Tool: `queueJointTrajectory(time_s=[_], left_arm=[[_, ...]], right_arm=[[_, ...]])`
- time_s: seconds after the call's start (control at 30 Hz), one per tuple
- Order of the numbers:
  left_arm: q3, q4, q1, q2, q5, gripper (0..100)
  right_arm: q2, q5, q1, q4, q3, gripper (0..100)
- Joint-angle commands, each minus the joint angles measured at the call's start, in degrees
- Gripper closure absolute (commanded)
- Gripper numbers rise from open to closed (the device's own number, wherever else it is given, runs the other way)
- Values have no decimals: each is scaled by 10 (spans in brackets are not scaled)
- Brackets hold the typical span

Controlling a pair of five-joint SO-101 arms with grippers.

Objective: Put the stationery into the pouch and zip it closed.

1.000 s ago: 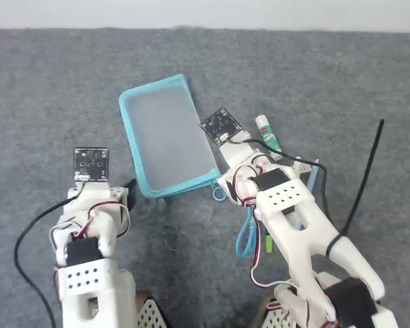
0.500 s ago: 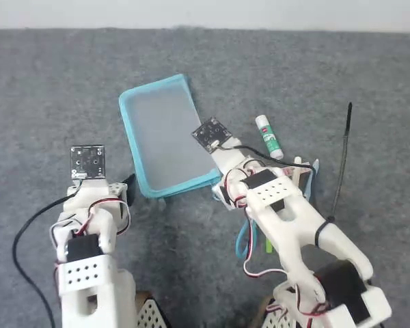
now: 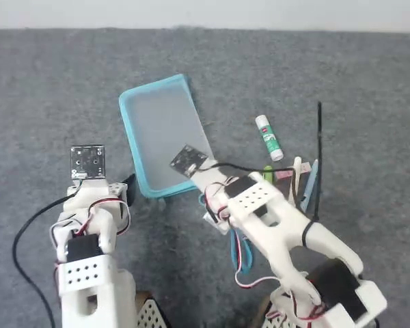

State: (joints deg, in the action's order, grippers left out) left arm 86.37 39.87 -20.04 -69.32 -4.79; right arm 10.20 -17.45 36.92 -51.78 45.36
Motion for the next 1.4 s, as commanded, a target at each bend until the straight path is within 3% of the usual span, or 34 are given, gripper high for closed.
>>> queueJointTrajectory(time_s=[0.0, 0.1, 0.4, 0.53, 0.8, 0.93, 1.03, 1.2, 1.37], left_arm=[[-1, -18, -3, 6, 10, 729], [-1, -18, -3, 6, 10, 729], [-1, -18, -2, 6, 10, 729], [-1, -18, 1, 6, 10, 729], [-6, -14, 38, 10, 10, 728], [-37, 38, 51, 10, 14, 728], [-54, 69, 112, 10, 16, 728], [-72, 76, 192, 11, 46, 728], [-85, 74, 200, 10, 81, 728]], right_arm=[[31, -7, -35, -41, -59, 903], [22, 15, -44, -58, -73, 904], [8, 30, 82, -48, -82, 903], [15, 30, 102, -48, -86, 903], [185, 69, 74, -40, -40, 902], [279, 69, 50, 17, 40, 845], [318, 69, 5, 80, 96, 804], [291, 68, -68, 135, 119, 798], [212, 37, -75, 182, 116, 798]])
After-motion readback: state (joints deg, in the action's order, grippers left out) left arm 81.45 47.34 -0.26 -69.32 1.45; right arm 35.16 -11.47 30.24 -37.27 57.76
